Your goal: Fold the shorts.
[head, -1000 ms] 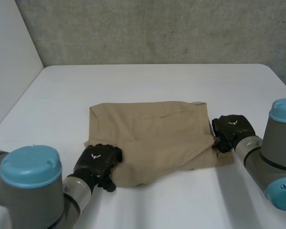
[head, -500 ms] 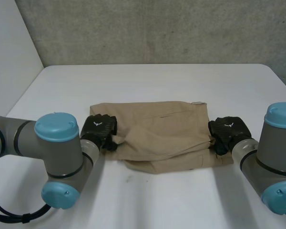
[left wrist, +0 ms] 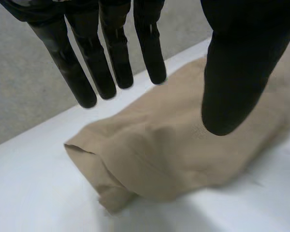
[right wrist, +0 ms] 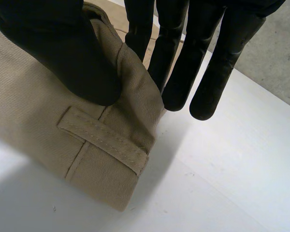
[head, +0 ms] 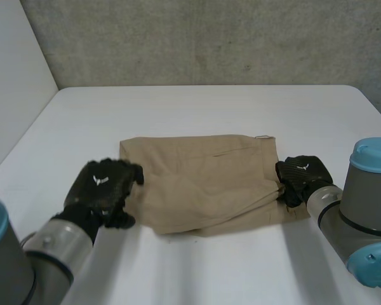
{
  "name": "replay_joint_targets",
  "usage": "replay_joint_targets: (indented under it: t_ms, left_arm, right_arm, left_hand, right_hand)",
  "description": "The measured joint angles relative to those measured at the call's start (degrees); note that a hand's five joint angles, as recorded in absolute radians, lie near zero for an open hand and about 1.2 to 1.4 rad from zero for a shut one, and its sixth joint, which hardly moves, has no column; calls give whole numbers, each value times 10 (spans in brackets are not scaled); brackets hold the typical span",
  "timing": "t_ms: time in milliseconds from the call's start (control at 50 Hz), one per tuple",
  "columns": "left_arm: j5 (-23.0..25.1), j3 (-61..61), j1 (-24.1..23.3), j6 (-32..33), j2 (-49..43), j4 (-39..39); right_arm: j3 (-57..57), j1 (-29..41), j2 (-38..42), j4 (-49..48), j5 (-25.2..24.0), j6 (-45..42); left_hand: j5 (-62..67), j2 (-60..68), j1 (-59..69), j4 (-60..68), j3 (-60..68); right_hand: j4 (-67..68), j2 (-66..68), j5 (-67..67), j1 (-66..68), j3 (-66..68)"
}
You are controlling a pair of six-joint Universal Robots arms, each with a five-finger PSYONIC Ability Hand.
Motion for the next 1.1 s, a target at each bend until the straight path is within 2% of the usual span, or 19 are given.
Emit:
replay_joint_targets:
  t_ms: [40,60,300,320,460,740,960,1000,1100]
  left_arm:
    - [1,-14,-7,0,5,-3]
    - [3,-25,-14,0,7,-5]
    - [23,-43,-25,1,-40,-6]
    - [23,-37,-23,2,-55,-2]
    - [14,4,-8,5,-132,22]
    - [-22,106,9,6,-259,44]
    - [-24,153,8,5,-296,46]
    - [-24,159,8,5,-300,47]
    - [-24,173,9,5,-310,59]
  right_arm:
    - [0,0,0,0,0,0]
    - [1,0,0,-1,0,0]
    - [4,0,1,-1,-1,0]
    - [5,0,1,-1,-2,0]
    - [9,1,1,-2,-6,-1]
    - [16,8,7,-9,-7,-18]
    - [15,9,13,-10,-7,-19]
    - [14,9,14,-10,-7,-19]
    - [13,9,16,-11,-7,-19]
  left_hand:
    - [0,0,0,0,0]
    - [48,48,51,50,51]
    - [28,29,23,27,33]
    - [-17,-19,-27,-18,-12]
    - [-61,-55,-56,-58,-48]
    - [-63,-57,-56,-60,-49]
    - [-9,-18,-53,-6,-5]
    - [18,18,-46,21,25]
    - [77,80,79,80,82]
  right_hand:
    - [0,0,0,0,0]
    - [0,0,0,0,0]
    - [0,0,0,0,0]
    - [0,0,0,0,0]
    - [0,0,0,0,0]
    - [0,0,0,0,0]
    - [0,0,0,0,0]
    - [0,0,0,0,0]
    - [0,0,0,0,0]
